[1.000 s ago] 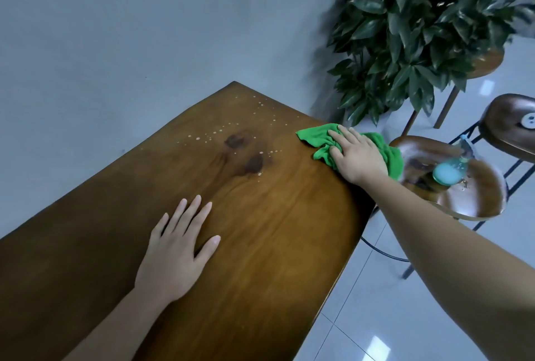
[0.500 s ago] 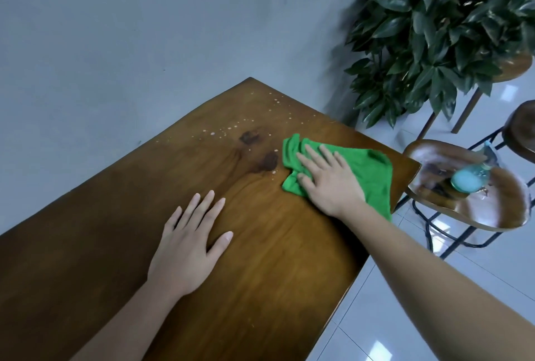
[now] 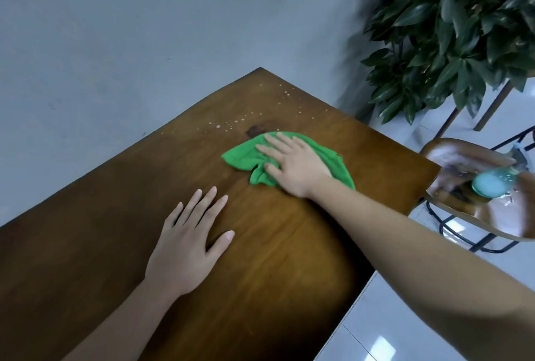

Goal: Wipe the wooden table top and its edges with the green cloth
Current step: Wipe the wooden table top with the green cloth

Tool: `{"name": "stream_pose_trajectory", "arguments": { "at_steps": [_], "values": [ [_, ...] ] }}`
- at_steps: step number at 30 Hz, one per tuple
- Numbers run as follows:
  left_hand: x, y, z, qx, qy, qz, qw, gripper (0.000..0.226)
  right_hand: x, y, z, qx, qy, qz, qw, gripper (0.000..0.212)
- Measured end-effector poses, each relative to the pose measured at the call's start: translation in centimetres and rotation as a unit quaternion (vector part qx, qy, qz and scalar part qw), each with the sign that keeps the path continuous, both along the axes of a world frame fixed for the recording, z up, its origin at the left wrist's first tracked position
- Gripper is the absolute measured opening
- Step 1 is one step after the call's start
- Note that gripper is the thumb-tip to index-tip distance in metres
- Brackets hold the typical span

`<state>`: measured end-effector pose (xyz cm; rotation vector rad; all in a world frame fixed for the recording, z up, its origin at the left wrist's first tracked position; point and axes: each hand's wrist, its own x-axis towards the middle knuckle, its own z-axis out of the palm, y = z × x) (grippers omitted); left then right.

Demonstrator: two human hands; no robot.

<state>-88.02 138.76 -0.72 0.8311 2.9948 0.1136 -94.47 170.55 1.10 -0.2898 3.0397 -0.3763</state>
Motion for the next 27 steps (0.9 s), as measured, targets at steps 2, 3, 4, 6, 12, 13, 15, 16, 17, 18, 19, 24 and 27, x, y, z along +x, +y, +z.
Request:
{"name": "stream_pose_trajectory", "arguments": {
  "at_steps": [2, 3, 4, 6, 12, 13, 15, 16, 17, 18, 19, 24, 27],
  "values": [
    [0.0, 0.0, 0.1, 0.001, -0.002, 0.005, 1.000, 0.077, -2.5, 2.6, 0.1, -0.003, -0.005, -0.052, 0.999, 0.062],
    [-0.1, 0.0, 0.1, 0.002, -0.001, 0.006, 1.000, 0.077, -3.7, 4.0, 0.1, -0.005, -0.006, -0.079, 0.997, 0.062],
    [-0.1, 0.0, 0.1, 0.001, 0.000, 0.007, 1.000, 0.077, -4.7, 5.2, 0.1, -0.007, -0.006, -0.105, 0.994, 0.063],
    [-0.1, 0.0, 0.0, -0.001, 0.000, 0.008, 1.000, 0.077, -6.6, 7.1, 0.2, -0.008, -0.010, -0.153, 0.988, 0.065],
    [-0.1, 0.0, 0.1, 0.003, -0.007, 0.009, 1.000, 0.077, -9.0, 7.6, 0.8, 0.003, -0.026, -0.217, 0.976, 0.068],
    [-0.1, 0.0, 0.2, 0.003, -0.007, 0.009, 1.000, 0.077, -8.8, 7.2, 0.9, 0.007, -0.028, -0.210, 0.977, 0.068],
    [-0.2, 0.1, 0.2, 0.003, -0.004, 0.011, 1.000, 0.077, -7.9, 5.6, 1.0, 0.015, -0.031, -0.178, 0.983, 0.067],
    [-0.2, 0.1, 0.2, 0.000, -0.005, 0.012, 1.000, 0.077, -7.4, 4.3, 1.0, 0.020, -0.033, -0.153, 0.987, 0.067],
    [-0.3, 0.1, 0.2, -0.002, -0.007, 0.013, 1.000, 0.077, -6.7, 2.8, 0.9, 0.023, -0.034, -0.124, 0.991, 0.067],
    [-0.3, 0.1, 0.2, -0.001, -0.009, 0.014, 1.000, 0.077, -6.0, 1.1, 0.8, 0.025, -0.033, -0.094, 0.995, 0.067],
    [-0.2, 0.2, 0.2, 0.001, -0.009, 0.015, 1.000, 0.077, -5.3, -0.6, 0.7, 0.027, -0.030, -0.064, 0.997, 0.067],
    [-0.1, 0.3, 0.0, -0.010, 0.001, 0.020, 1.000, 0.077, -2.9, -7.5, 0.0, 0.037, -0.019, 0.085, 0.995, 0.068],
    [-0.4, 0.2, -0.2, -0.013, -0.002, 0.026, 1.000, 0.077, -3.7, -8.1, -0.5, 0.029, -0.014, 0.138, 0.990, 0.066]
  ]
}}
